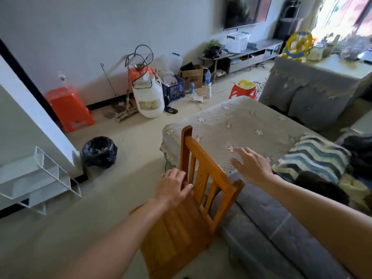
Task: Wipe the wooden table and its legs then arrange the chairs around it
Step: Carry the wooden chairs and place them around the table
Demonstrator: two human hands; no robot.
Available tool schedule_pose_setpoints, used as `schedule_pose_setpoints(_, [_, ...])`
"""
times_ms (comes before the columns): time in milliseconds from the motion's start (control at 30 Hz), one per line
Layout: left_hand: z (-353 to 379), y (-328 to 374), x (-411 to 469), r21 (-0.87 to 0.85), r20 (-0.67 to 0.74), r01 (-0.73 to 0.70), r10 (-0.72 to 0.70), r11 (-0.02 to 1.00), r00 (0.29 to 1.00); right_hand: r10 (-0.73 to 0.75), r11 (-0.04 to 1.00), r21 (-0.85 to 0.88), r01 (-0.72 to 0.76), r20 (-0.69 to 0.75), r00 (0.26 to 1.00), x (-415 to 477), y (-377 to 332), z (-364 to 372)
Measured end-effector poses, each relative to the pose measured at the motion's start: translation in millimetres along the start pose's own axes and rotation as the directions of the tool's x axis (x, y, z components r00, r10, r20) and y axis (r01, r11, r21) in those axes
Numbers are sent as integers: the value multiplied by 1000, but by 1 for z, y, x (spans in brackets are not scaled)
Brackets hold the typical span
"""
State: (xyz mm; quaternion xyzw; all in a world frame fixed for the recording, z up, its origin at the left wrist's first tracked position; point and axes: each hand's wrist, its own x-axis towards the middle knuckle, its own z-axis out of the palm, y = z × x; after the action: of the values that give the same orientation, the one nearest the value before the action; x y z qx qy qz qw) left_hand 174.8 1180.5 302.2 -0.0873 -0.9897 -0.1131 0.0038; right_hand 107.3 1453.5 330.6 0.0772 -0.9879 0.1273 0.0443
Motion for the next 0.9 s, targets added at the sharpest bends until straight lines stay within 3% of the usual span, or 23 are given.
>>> schedule_pose_setpoints(200, [25, 53, 45, -153, 35, -132, 139, 979, 990, -49, 997, 68, 47, 35, 998, 73, 24, 6])
schedule_pose_setpoints(300, [29, 78, 65, -194, 51, -121, 134, 973, 990, -143, 987, 89, 137, 57, 988, 121, 33, 9])
schedule_pose_setpoints(400, [40, 99, 89, -256, 125, 140, -111, 957, 986, -238, 968, 114, 224, 133, 962, 170, 27, 14])
schedule_pose_setpoints(467, [53, 112, 103, -343, 220, 408, -351, 846, 910, -303, 948, 153, 278, 168, 938, 198, 16, 22])
schedule_pose_setpoints(533, [67, 126, 111, -403, 300, 582, -499, 707, 813, -382, 919, 186, 348, 200, 902, 217, 2, 32])
schedule_pose_setpoints(633, [73, 137, 114, -423, 331, 680, -597, 598, 731, -467, 878, 252, 407, 265, 844, 230, -22, 47])
schedule_pose_setpoints(767, [59, 127, 96, -390, 314, 705, -634, 593, 707, -510, 849, 355, 391, 358, 783, 222, -55, 63])
schedule_pose_setpoints(900, [35, 111, 54, -364, 317, 745, -678, 559, 663, -587, 789, 447, 421, 346, 732, 204, -89, 78])
